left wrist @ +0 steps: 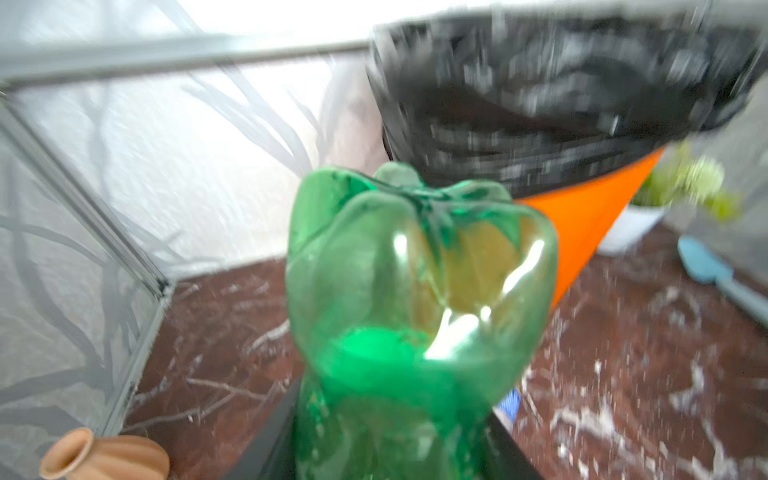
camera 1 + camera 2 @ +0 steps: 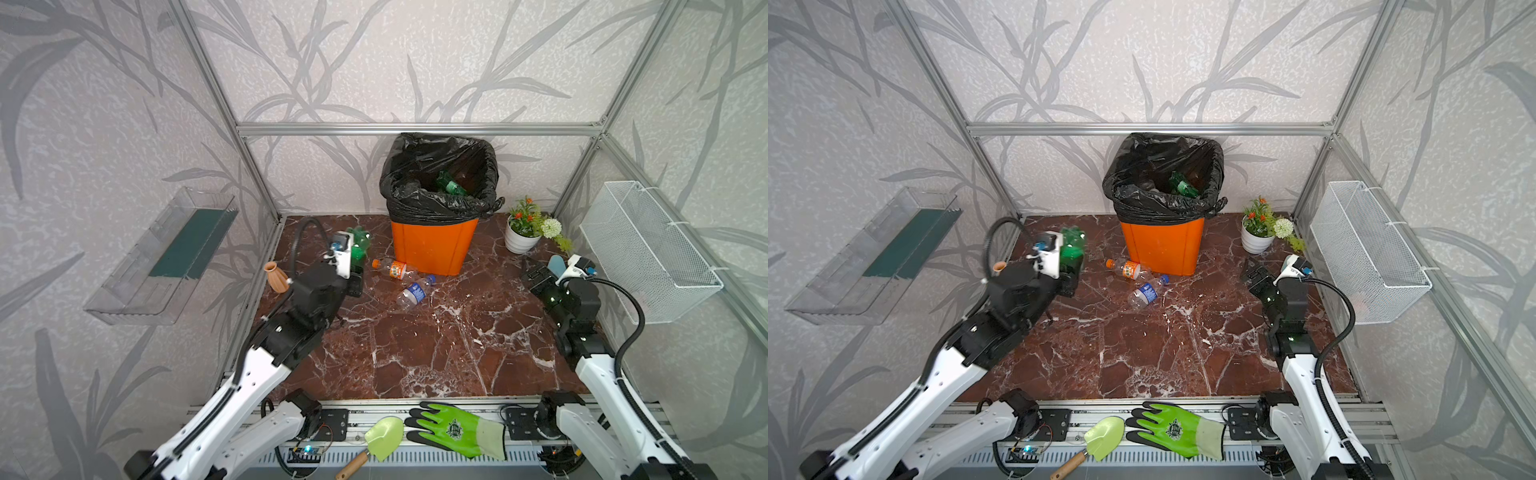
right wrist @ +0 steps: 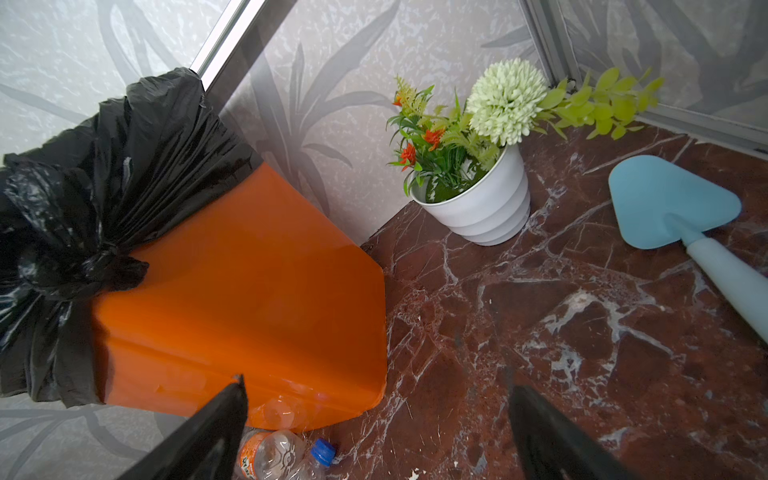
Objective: Throw the plastic bottles in the bin
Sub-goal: 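Carry the green bottle over the bin and open the left gripper, then lower the left gripper onto the blue-labelled blue-capped bottle beside the bin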
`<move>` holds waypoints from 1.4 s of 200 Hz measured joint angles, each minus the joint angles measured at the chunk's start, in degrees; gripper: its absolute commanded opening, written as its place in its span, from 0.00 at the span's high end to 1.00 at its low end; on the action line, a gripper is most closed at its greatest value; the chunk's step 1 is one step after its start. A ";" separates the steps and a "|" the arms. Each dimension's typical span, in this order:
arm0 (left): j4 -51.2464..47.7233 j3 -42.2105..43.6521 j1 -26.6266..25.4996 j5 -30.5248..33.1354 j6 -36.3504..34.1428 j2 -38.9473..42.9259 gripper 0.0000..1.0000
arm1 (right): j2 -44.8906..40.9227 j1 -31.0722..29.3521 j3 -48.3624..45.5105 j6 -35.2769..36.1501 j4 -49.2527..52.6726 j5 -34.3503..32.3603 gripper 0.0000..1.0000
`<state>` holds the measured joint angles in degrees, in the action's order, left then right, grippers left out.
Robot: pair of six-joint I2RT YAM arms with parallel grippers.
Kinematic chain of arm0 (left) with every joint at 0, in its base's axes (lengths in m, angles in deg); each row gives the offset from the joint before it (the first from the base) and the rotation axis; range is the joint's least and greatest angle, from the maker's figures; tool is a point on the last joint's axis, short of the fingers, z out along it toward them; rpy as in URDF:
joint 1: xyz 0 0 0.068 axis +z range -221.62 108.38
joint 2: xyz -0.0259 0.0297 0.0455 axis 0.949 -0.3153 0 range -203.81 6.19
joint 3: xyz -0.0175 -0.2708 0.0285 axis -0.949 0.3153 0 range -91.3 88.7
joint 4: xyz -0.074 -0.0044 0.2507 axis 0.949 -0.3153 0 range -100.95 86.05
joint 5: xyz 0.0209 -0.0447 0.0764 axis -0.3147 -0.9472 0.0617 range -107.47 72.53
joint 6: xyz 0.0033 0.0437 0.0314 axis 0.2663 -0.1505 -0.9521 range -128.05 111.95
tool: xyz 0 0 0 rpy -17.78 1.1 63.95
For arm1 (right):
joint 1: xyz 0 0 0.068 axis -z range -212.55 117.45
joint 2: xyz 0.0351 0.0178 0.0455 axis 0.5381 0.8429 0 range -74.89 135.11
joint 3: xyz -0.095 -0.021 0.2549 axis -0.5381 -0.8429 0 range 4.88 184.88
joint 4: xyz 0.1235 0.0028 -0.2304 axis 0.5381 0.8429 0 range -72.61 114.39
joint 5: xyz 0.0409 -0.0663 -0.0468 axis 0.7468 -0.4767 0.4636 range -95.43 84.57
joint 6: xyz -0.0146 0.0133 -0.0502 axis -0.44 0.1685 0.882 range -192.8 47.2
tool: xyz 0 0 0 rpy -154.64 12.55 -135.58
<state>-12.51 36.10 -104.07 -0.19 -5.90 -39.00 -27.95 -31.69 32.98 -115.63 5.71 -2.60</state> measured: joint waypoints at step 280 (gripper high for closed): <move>1.81 -43.23 0.79 -16.24 3.82 -38.99 0.01 | -6.05 0.28 -2.01 0.37 3.76 1.11 0.01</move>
<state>-10.70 -7.13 -103.28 -16.43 -2.07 -77.99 -34.00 -31.40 30.97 -115.25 9.47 -1.49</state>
